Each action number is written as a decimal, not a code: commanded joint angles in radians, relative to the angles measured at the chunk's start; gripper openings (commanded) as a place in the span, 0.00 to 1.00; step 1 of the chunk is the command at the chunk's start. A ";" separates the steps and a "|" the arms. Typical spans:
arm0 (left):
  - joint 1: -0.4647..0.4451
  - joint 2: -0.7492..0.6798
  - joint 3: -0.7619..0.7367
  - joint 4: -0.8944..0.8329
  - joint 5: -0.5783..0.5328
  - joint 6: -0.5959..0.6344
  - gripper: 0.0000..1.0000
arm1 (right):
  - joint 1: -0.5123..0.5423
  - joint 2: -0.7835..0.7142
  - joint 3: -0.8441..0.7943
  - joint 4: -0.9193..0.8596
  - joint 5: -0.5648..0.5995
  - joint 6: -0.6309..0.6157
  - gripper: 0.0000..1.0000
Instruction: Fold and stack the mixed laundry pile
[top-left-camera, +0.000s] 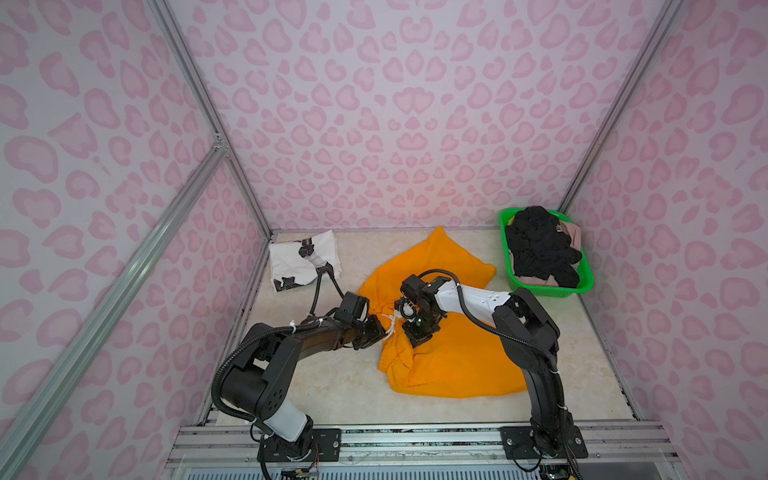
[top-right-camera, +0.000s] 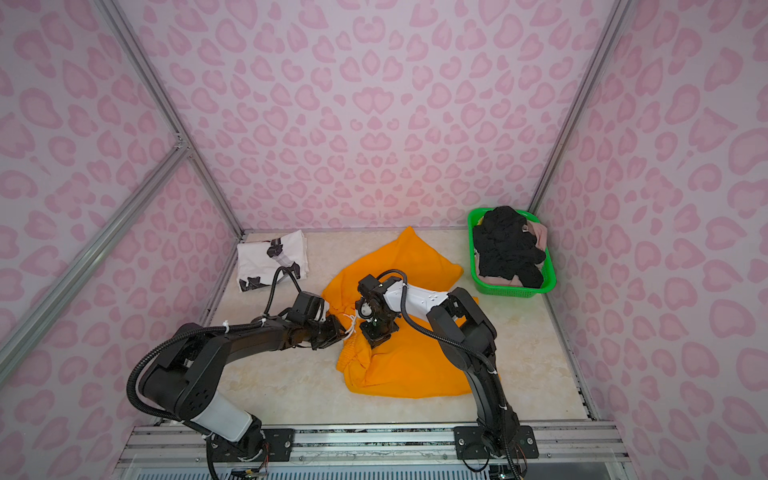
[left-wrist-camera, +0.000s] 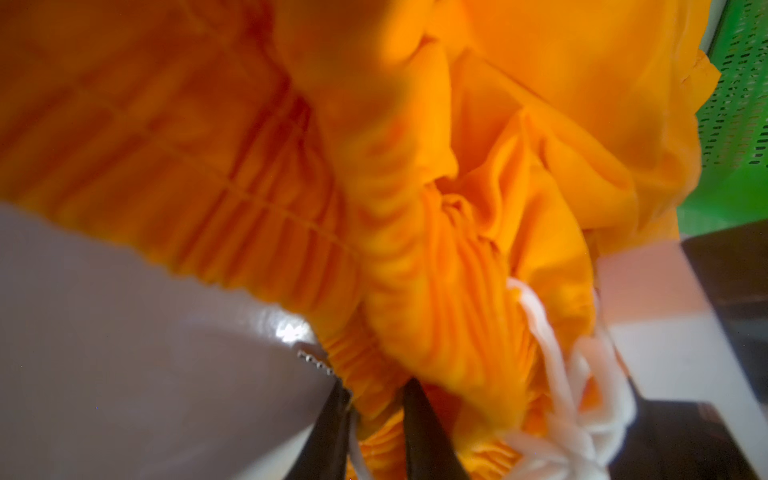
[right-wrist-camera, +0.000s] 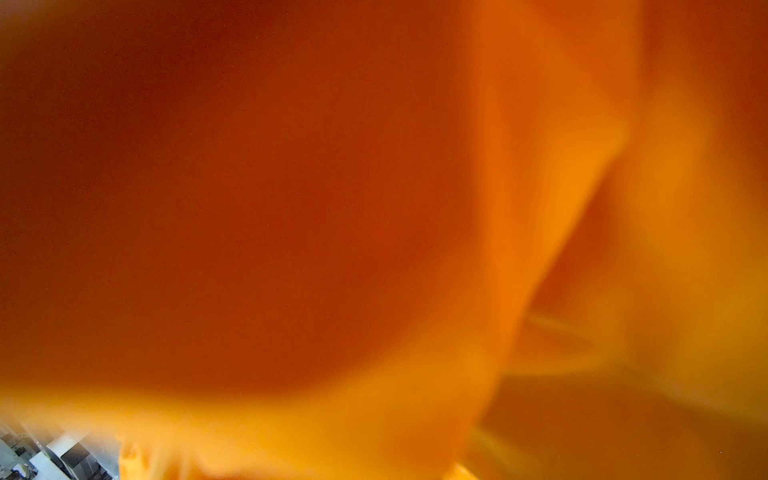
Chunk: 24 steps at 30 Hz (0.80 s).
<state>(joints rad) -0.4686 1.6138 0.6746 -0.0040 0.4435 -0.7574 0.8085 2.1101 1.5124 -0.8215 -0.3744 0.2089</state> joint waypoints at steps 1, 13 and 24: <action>-0.002 0.010 0.002 -0.147 -0.090 -0.020 0.12 | 0.000 -0.001 -0.011 -0.001 0.015 0.004 0.10; 0.023 -0.148 0.157 -0.636 -0.260 0.114 0.03 | 0.007 -0.041 -0.018 -0.022 0.244 -0.006 0.10; 0.098 -0.113 0.153 -0.664 -0.288 0.224 0.09 | 0.031 -0.164 -0.087 0.050 0.067 -0.051 0.17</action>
<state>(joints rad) -0.3794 1.4845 0.8188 -0.6636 0.1726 -0.5823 0.8288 1.9675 1.4372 -0.8032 -0.2119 0.1883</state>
